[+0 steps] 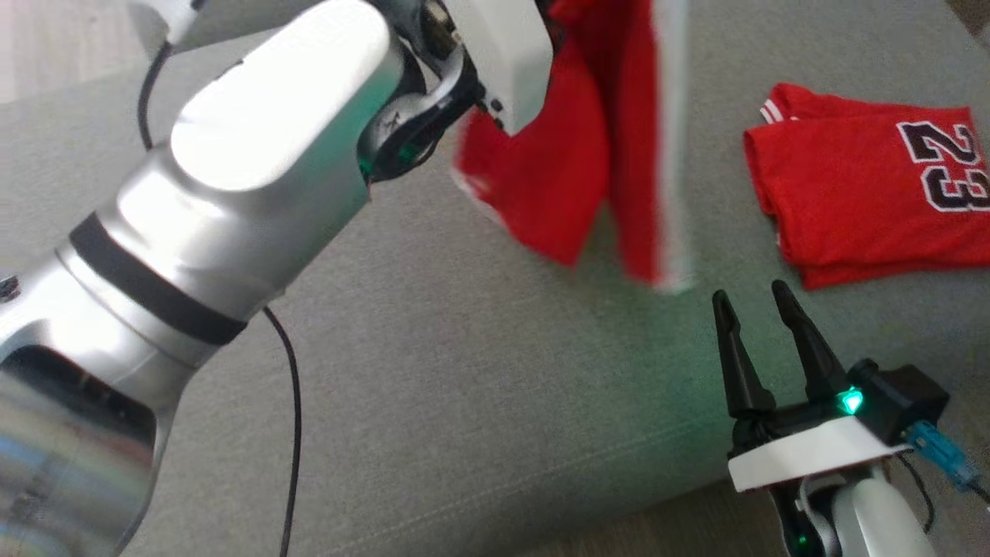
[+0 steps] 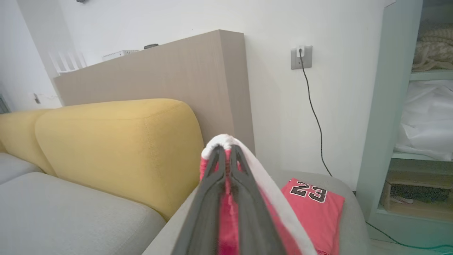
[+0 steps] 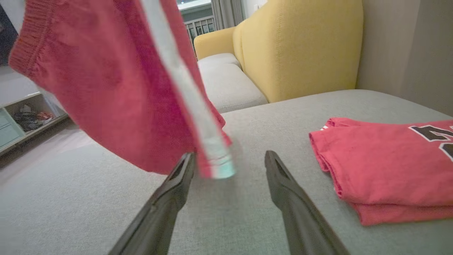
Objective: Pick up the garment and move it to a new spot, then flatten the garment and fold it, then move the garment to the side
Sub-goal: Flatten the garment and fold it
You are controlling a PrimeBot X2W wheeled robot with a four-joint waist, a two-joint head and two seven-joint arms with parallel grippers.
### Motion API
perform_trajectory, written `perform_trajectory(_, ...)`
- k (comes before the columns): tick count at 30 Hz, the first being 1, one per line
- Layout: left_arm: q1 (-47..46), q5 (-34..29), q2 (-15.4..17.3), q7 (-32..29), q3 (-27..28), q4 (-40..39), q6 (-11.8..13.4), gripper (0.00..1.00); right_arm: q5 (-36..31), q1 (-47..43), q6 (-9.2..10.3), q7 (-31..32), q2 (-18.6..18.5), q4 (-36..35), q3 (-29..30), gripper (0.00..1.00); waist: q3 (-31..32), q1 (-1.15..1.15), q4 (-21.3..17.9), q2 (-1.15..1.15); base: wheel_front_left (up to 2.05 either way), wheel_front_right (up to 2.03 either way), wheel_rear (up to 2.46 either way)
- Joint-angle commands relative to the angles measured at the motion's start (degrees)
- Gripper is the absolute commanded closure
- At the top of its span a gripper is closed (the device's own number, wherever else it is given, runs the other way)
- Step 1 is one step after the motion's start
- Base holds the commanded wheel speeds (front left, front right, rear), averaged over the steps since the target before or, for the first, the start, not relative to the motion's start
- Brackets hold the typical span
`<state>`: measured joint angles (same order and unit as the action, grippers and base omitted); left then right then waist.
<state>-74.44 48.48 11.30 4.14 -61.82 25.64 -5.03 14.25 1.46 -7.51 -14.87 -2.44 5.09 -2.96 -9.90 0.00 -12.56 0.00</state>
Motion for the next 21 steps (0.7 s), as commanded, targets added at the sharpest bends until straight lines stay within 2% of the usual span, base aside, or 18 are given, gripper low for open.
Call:
perform_trajectory(1,-1.2,0.5,1.8,0.4,2.8,-0.6,0.3,1.0,-0.2,0.7,0.02,-0.1,-0.4,-2.0,-1.2,0.0,0.9,0.0,1.2,0.0,0.0,0.0,0.0)
perform_trajectory(6,5.3,2.6,4.6,0.9,2.3,-1.9,0.4,1.0,-1.4,-0.4,0.02,-0.1,-0.4,-2.0,-0.8,0.0,1.9,0.0,3.6,0.0,0.0,0.0,0.0)
perform_trajectory(9,13.2,5.1,8.4,1.7,2.0,-4.9,1.1,1.0,-2.6,-1.1,0.02,-0.1,-0.4,-2.2,-0.5,0.0,2.0,0.0,5.2,0.0,0.0,0.0,0.0)
perform_trajectory(13,24.3,5.5,14.4,6.0,1.5,-10.0,4.6,1.0,-3.2,-2.1,0.02,-0.1,-0.4,-0.2,-0.1,0.0,1.4,0.0,7.9,0.0,0.0,0.0,0.0)
perform_trajectory(16,31.2,4.7,17.8,9.2,2.1,-12.7,7.7,1.0,-2.7,-1.5,0.02,-0.1,-0.4,2.6,-0.2,0.0,0.5,0.0,9.8,0.0,0.0,0.0,0.0)
perform_trajectory(19,36.6,4.5,19.2,10.5,5.0,-14.7,10.1,1.0,-3.9,0.0,0.02,-0.1,-0.4,5.0,0.0,0.0,-0.5,0.0,11.6,0.0,0.0,0.0,0.0)
perform_trajectory(21,39.4,3.8,19.5,10.8,7.1,-15.4,10.8,1.0,-3.7,1.0,0.02,-0.1,-0.4,7.2,0.0,0.0,-1.1,0.0,12.5,0.0,0.0,0.0,0.0)
